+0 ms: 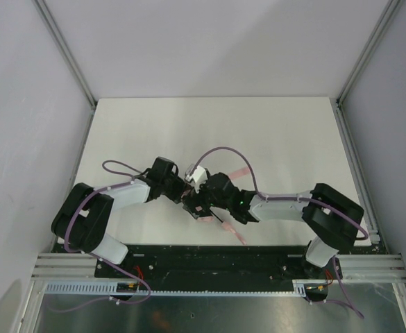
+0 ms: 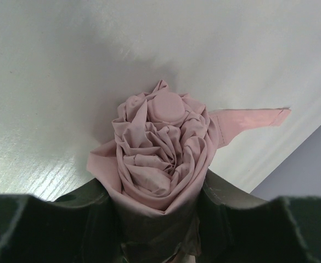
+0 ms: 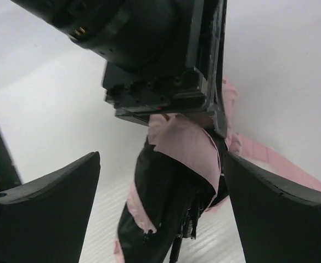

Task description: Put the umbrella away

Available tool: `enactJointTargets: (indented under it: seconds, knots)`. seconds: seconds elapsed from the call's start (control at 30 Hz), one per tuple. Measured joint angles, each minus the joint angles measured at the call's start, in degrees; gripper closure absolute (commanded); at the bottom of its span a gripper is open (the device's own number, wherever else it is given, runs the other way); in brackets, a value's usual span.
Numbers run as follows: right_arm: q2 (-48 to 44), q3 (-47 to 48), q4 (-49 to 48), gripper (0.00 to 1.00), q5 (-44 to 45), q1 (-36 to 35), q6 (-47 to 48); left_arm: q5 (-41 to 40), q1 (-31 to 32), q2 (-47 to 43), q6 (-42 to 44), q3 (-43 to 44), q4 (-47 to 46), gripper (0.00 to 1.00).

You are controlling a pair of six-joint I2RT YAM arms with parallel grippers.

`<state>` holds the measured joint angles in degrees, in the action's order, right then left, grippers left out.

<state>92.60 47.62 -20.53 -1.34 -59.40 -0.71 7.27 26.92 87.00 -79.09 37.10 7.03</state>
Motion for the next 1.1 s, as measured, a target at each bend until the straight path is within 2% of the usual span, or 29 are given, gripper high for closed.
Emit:
enactJointTargets:
  seconds: [0.17,0.27,0.37,0.53,0.6,0.7,0.83,0.9,0.97,1.1]
  knots:
    - [4.68,0.96,1.22,0.16,5.16,-1.05,2.75,0.0,0.0,0.0,-0.17,0.0,0.02,1.0]
    - [6.97,1.18,1.44,0.26,6.34,-1.18,3.5,0.02,-0.07,0.0,-0.52,0.0,0.13,1.0]
    - [8.96,2.19,1.36,0.43,6.6,-1.53,3.72,0.09,-0.11,0.04,-0.63,0.07,0.2,1.0]
    - [10.12,2.82,1.2,0.78,4.85,-0.04,3.91,0.09,-0.39,0.13,-0.63,0.48,1.36,0.97]
    - [10.62,3.1,0.79,0.84,3.15,1.09,3.54,-0.15,-0.7,0.13,-1.07,0.59,1.9,0.84]
    - [11.76,4.07,0.2,0.96,-0.61,2.84,2.91,-0.98,-1.14,0.24,-1.51,1.09,2.69,0.54]
    - [12.52,4.52,-0.57,1.0,-3.61,4.22,1.66,-1.11,-1.33,1.01,-0.96,2.43,3.82,0.21]
    - [13.11,4.83,-1.36,1.0,-5.6,5.29,0.15,-0.7,-1.31,1.22,0.04,3.5,3.98,0.08]
    - [13.84,5.11,-2.21,1.0,-7.78,6.54,-1.62,-0.42,-1.29,1.38,0.63,4.7,4.28,0.02]
    - [15.69,5.88,-4.26,1.0,-12.33,8.87,-5.53,-0.74,-1.2,1.01,3.87,5.86,6.05,0.01]
